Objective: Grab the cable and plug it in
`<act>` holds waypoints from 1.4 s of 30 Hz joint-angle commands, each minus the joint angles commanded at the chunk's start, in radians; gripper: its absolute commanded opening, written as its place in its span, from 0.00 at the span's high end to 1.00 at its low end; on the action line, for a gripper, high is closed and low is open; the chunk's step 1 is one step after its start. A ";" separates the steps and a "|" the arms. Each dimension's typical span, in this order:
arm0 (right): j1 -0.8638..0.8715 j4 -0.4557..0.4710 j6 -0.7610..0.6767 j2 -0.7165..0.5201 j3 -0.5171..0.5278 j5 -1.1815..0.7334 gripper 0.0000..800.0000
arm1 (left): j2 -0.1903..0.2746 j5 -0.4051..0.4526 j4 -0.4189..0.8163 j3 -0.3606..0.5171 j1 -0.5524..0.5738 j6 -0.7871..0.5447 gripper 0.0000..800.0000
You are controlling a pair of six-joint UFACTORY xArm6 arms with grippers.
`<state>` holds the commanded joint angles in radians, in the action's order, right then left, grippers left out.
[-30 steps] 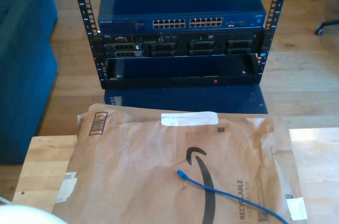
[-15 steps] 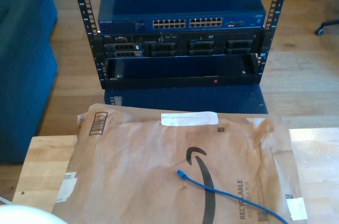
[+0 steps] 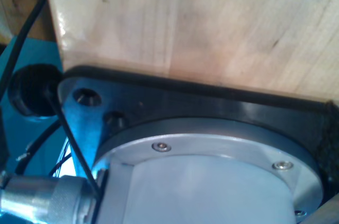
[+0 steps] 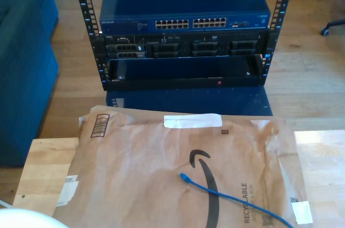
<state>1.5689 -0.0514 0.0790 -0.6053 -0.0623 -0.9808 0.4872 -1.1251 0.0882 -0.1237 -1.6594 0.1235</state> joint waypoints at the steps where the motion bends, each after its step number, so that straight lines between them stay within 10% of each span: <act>1: 0.000 0.000 0.000 0.000 0.000 0.000 0.01 | 0.000 0.000 0.000 0.000 0.000 0.000 0.00; 42: -0.048 0.000 -0.009 -0.183 -0.018 -0.026 0.01 | 0.000 0.000 0.000 0.000 0.000 0.000 0.00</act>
<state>1.5213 -0.0514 0.0698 -0.7879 -0.0807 -1.0069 0.4872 -1.1251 0.0882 -0.1237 -1.6594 0.1235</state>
